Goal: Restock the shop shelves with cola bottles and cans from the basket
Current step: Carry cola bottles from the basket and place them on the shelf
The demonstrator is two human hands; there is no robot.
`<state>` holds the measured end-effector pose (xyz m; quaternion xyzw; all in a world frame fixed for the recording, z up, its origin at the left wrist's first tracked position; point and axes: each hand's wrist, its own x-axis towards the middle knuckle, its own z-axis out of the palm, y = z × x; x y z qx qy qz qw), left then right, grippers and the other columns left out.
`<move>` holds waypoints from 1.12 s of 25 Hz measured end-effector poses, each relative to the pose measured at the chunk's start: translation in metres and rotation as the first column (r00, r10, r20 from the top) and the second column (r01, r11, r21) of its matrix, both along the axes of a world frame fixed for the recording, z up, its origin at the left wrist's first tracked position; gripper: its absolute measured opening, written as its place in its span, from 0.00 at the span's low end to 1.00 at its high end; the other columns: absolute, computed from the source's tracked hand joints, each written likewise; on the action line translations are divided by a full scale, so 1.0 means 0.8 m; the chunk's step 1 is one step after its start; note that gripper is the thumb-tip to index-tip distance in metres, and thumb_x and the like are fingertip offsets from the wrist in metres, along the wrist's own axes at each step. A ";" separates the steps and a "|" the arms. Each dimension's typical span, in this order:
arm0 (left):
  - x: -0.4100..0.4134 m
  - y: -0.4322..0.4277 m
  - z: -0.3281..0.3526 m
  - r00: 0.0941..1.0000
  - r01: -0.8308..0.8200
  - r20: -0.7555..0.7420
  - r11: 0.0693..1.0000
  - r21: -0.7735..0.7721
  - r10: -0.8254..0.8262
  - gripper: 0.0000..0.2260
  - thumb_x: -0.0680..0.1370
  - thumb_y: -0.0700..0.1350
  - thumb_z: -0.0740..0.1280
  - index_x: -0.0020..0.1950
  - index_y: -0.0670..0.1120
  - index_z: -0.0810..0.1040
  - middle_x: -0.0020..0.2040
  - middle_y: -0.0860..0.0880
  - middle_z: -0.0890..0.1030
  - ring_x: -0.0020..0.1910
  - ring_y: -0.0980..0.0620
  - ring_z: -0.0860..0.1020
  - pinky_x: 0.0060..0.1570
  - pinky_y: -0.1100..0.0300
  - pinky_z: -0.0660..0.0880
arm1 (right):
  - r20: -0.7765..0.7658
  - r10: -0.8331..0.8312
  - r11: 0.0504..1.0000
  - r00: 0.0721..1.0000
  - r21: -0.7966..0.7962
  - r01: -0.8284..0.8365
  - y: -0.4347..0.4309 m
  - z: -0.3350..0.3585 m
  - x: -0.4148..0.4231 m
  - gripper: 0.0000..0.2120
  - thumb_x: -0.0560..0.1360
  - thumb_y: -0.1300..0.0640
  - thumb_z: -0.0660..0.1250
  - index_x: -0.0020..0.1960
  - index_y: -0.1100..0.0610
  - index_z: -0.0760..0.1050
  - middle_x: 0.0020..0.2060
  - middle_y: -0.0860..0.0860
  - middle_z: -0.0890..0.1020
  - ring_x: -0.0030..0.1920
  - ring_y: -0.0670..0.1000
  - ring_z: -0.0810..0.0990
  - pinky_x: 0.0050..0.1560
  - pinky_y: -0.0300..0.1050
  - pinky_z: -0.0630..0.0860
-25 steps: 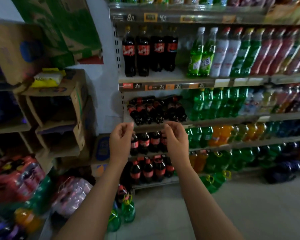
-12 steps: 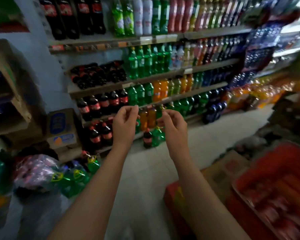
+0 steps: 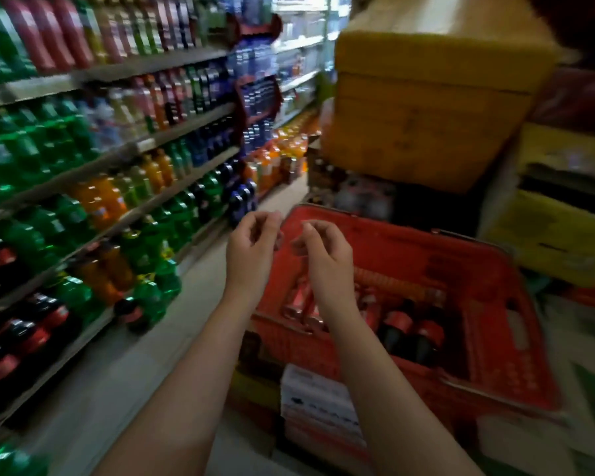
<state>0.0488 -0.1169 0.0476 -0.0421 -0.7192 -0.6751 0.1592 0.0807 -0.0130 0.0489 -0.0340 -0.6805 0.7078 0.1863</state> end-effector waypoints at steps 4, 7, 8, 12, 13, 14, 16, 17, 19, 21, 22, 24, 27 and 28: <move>-0.015 0.086 -0.017 0.958 0.284 0.074 0.955 -0.082 -0.279 0.13 0.79 0.53 0.64 0.39 0.48 0.77 0.32 0.55 0.76 0.33 0.60 0.74 0.38 0.62 0.70 | 0.084 -0.261 0.965 0.962 0.041 0.259 0.101 -0.011 0.019 0.07 0.80 0.53 0.62 0.50 0.54 0.78 0.39 0.51 0.82 0.41 0.45 0.80 0.45 0.40 0.76; -0.025 0.143 -0.023 0.900 0.430 0.123 0.897 -0.106 -0.417 0.15 0.79 0.53 0.65 0.43 0.42 0.79 0.37 0.45 0.80 0.38 0.54 0.77 0.41 0.60 0.72 | 0.158 -0.393 0.919 0.906 0.036 0.393 0.171 -0.021 0.025 0.08 0.80 0.51 0.62 0.48 0.52 0.78 0.39 0.51 0.83 0.42 0.49 0.81 0.48 0.44 0.77; -0.032 0.162 -0.026 0.884 0.462 0.134 0.880 -0.106 -0.448 0.16 0.79 0.53 0.65 0.44 0.39 0.79 0.40 0.42 0.81 0.40 0.52 0.78 0.43 0.58 0.73 | 0.177 -0.426 0.904 0.887 0.035 0.427 0.192 -0.024 0.026 0.08 0.80 0.50 0.62 0.47 0.51 0.78 0.40 0.51 0.83 0.42 0.49 0.81 0.48 0.46 0.77; -0.055 0.236 -0.040 0.837 0.538 0.185 0.836 -0.107 -0.515 0.18 0.77 0.55 0.66 0.44 0.39 0.80 0.39 0.42 0.81 0.40 0.48 0.80 0.46 0.52 0.75 | 0.195 -0.498 0.864 0.845 0.031 0.502 0.256 -0.035 0.017 0.11 0.79 0.48 0.62 0.48 0.54 0.78 0.38 0.51 0.83 0.39 0.48 0.81 0.45 0.47 0.78; -0.060 0.253 -0.044 0.828 0.550 0.201 0.828 -0.111 -0.523 0.18 0.77 0.55 0.66 0.43 0.39 0.80 0.37 0.44 0.81 0.38 0.48 0.79 0.44 0.53 0.74 | 0.199 -0.506 0.859 0.839 0.032 0.511 0.267 -0.038 0.011 0.11 0.79 0.47 0.62 0.48 0.54 0.78 0.38 0.52 0.83 0.39 0.49 0.81 0.46 0.48 0.78; -0.063 0.266 -0.049 0.826 0.551 0.213 0.828 -0.106 -0.522 0.17 0.78 0.54 0.66 0.42 0.40 0.80 0.35 0.46 0.80 0.36 0.50 0.78 0.43 0.54 0.73 | 0.217 -0.511 0.855 0.832 0.030 0.518 0.275 -0.042 0.005 0.11 0.79 0.47 0.62 0.48 0.53 0.78 0.38 0.52 0.83 0.39 0.49 0.81 0.46 0.49 0.79; -0.069 0.286 -0.060 0.816 0.562 0.233 0.821 -0.104 -0.529 0.15 0.77 0.54 0.66 0.41 0.42 0.79 0.33 0.50 0.78 0.34 0.54 0.76 0.41 0.57 0.71 | 0.277 -0.524 0.842 0.805 0.031 0.538 0.289 -0.054 -0.006 0.12 0.78 0.45 0.62 0.49 0.53 0.78 0.39 0.52 0.84 0.41 0.51 0.82 0.48 0.52 0.79; -0.075 0.293 -0.068 0.806 0.572 0.266 0.812 -0.118 -0.529 0.15 0.77 0.54 0.66 0.41 0.43 0.79 0.33 0.51 0.78 0.35 0.54 0.76 0.41 0.57 0.71 | 0.317 -0.533 0.834 0.784 0.042 0.550 0.297 -0.063 -0.011 0.13 0.78 0.44 0.62 0.49 0.53 0.78 0.39 0.52 0.84 0.43 0.53 0.83 0.49 0.53 0.79; -0.091 0.301 -0.092 0.778 0.603 0.353 0.775 -0.189 -0.519 0.16 0.77 0.57 0.65 0.41 0.44 0.78 0.36 0.50 0.78 0.39 0.51 0.77 0.42 0.56 0.71 | 0.420 -0.548 0.821 0.723 0.104 0.561 0.314 -0.082 -0.018 0.16 0.77 0.42 0.62 0.52 0.54 0.78 0.42 0.52 0.84 0.46 0.55 0.83 0.52 0.55 0.79; -0.111 0.308 -0.123 0.738 0.654 0.452 0.697 -0.294 -0.501 0.17 0.76 0.60 0.65 0.43 0.45 0.77 0.39 0.49 0.79 0.44 0.48 0.78 0.46 0.53 0.72 | 0.574 -0.492 0.853 0.654 0.168 0.495 0.330 -0.103 -0.025 0.19 0.78 0.42 0.60 0.55 0.57 0.77 0.48 0.53 0.83 0.51 0.56 0.81 0.55 0.55 0.78; -0.120 0.313 -0.136 0.705 0.691 0.514 0.637 -0.341 -0.490 0.18 0.76 0.61 0.65 0.45 0.46 0.77 0.42 0.49 0.80 0.47 0.47 0.79 0.49 0.52 0.73 | 0.659 -0.439 0.880 0.610 0.180 0.439 0.334 -0.113 -0.025 0.20 0.79 0.43 0.59 0.58 0.58 0.76 0.51 0.55 0.82 0.53 0.58 0.81 0.55 0.53 0.77; -0.126 0.321 -0.163 0.606 0.783 0.642 0.496 -0.375 -0.469 0.21 0.76 0.62 0.64 0.55 0.45 0.78 0.55 0.46 0.81 0.57 0.45 0.78 0.55 0.55 0.71 | 0.780 -0.352 0.921 0.518 0.189 0.342 0.334 -0.131 -0.023 0.25 0.80 0.43 0.57 0.66 0.62 0.73 0.57 0.58 0.80 0.57 0.59 0.79 0.56 0.51 0.74; -0.120 0.339 -0.207 0.461 0.888 0.758 0.242 -0.392 -0.462 0.28 0.77 0.62 0.60 0.67 0.42 0.74 0.67 0.44 0.75 0.66 0.44 0.74 0.64 0.58 0.69 | 0.862 -0.335 0.933 0.380 0.246 0.264 0.331 -0.156 -0.021 0.29 0.81 0.43 0.56 0.70 0.65 0.68 0.66 0.62 0.75 0.66 0.62 0.74 0.64 0.51 0.70; -0.117 0.344 -0.219 0.461 0.887 0.774 0.192 -0.420 -0.435 0.29 0.78 0.63 0.59 0.65 0.41 0.76 0.65 0.42 0.77 0.64 0.43 0.75 0.62 0.57 0.71 | 0.887 -0.311 0.944 0.341 0.246 0.219 0.328 -0.162 -0.018 0.29 0.82 0.44 0.55 0.70 0.66 0.68 0.67 0.63 0.74 0.67 0.61 0.73 0.65 0.50 0.69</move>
